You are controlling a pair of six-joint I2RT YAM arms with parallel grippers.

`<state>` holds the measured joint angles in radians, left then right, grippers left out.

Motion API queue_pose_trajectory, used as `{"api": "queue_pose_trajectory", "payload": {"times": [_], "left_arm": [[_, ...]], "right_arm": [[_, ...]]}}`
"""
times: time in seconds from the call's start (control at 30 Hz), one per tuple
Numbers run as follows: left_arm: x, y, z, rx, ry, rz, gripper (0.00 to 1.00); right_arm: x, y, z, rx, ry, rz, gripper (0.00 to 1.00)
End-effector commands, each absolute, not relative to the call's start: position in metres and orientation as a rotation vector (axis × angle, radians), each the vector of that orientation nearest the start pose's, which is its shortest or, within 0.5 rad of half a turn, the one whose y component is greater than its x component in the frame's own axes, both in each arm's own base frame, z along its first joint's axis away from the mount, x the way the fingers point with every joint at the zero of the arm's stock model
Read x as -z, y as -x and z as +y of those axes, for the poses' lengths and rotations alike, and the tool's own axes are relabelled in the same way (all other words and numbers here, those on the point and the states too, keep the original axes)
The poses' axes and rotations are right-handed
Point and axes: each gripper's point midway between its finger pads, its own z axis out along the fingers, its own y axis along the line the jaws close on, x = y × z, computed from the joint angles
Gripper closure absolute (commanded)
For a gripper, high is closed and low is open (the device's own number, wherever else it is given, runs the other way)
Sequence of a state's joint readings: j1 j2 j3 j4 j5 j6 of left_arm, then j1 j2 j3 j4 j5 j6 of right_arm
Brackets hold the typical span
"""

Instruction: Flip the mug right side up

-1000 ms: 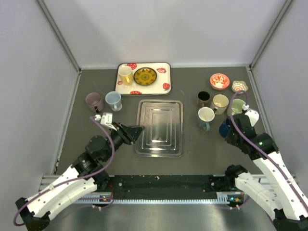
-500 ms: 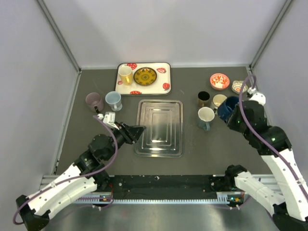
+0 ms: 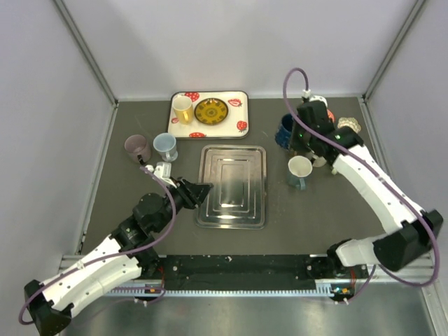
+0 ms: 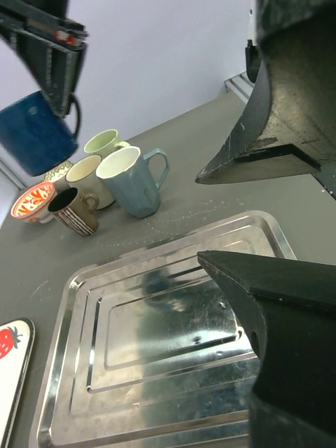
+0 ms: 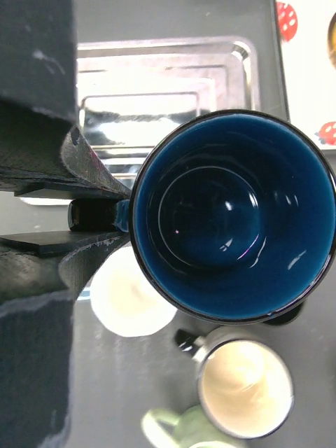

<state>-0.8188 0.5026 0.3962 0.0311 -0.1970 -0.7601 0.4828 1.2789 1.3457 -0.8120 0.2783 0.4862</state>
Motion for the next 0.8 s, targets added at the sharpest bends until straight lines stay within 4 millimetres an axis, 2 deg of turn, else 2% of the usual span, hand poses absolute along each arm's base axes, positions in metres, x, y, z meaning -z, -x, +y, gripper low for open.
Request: {"api": "queue_pose_trajectory", "payload": {"times": [0.0, 0.03, 0.07, 0.1, 0.17, 0.23, 0.33, 0.4, 0.5, 0.53, 0.57, 0.63, 0.67, 0.7, 0.73, 0.77], "left_arm": [[-0.244, -0.207, -0.204, 1.007, 0.104, 1.701, 0.52], [-0.243, -0.208, -0.205, 1.003, 0.102, 1.707, 0.52], [-0.243, -0.209, -0.205, 1.002, 0.103, 1.71, 0.52], [-0.243, -0.208, -0.206, 1.003, 0.099, 1.712, 0.52], [-0.239, -0.209, -0.208, 0.998, 0.099, 1.726, 0.52], [-0.234, -0.21, -0.209, 0.992, 0.098, 1.742, 0.52], [-0.232, -0.211, -0.211, 0.991, 0.092, 1.754, 0.52], [-0.232, -0.211, -0.211, 0.987, 0.089, 1.751, 0.52], [-0.235, -0.211, -0.211, 0.989, 0.083, 1.742, 0.52], [-0.235, -0.211, -0.211, 0.989, 0.084, 1.742, 0.52], [-0.236, -0.211, -0.212, 0.999, 0.081, 1.736, 0.52], [-0.236, -0.209, -0.216, 1.021, 0.069, 1.735, 0.52], [-0.236, -0.209, -0.217, 1.031, 0.071, 1.734, 0.52], [-0.237, -0.208, -0.22, 1.045, 0.065, 1.732, 0.52], [-0.237, -0.208, -0.221, 1.053, 0.06, 1.732, 0.52], [-0.236, -0.208, -0.222, 1.059, 0.061, 1.737, 0.52]], "right_arm": [[-0.315, -0.378, 0.169, -0.299, -0.111, 2.055, 1.0], [-0.323, -0.386, 0.173, -0.305, -0.109, 2.038, 1.0], [-0.322, -0.391, 0.175, -0.298, -0.103, 2.041, 1.0], [-0.311, -0.4, 0.178, -0.271, -0.092, 2.068, 1.0], [-0.311, -0.41, 0.182, -0.265, -0.081, 2.066, 1.0], [-0.298, -0.421, 0.187, -0.255, -0.076, 2.096, 1.0], [-0.293, -0.421, 0.187, -0.257, -0.085, 2.094, 1.0], [-0.302, -0.418, 0.18, -0.248, -0.109, 2.056, 1.0], [-0.325, -0.392, 0.157, -0.247, -0.146, 1.994, 1.0], [-0.316, -0.382, 0.149, -0.228, -0.149, 2.007, 1.0], [-0.336, -0.363, 0.137, -0.243, -0.162, 1.957, 1.0], [-0.324, -0.341, 0.117, -0.182, -0.178, 1.992, 1.0], [-0.335, -0.324, 0.105, -0.184, -0.196, 1.962, 1.0], [-0.332, -0.316, 0.098, -0.166, -0.212, 1.968, 1.0], [-0.317, -0.304, 0.088, -0.129, -0.224, 2.011, 1.0], [-0.311, -0.297, 0.082, -0.116, -0.235, 2.024, 1.0]]}}
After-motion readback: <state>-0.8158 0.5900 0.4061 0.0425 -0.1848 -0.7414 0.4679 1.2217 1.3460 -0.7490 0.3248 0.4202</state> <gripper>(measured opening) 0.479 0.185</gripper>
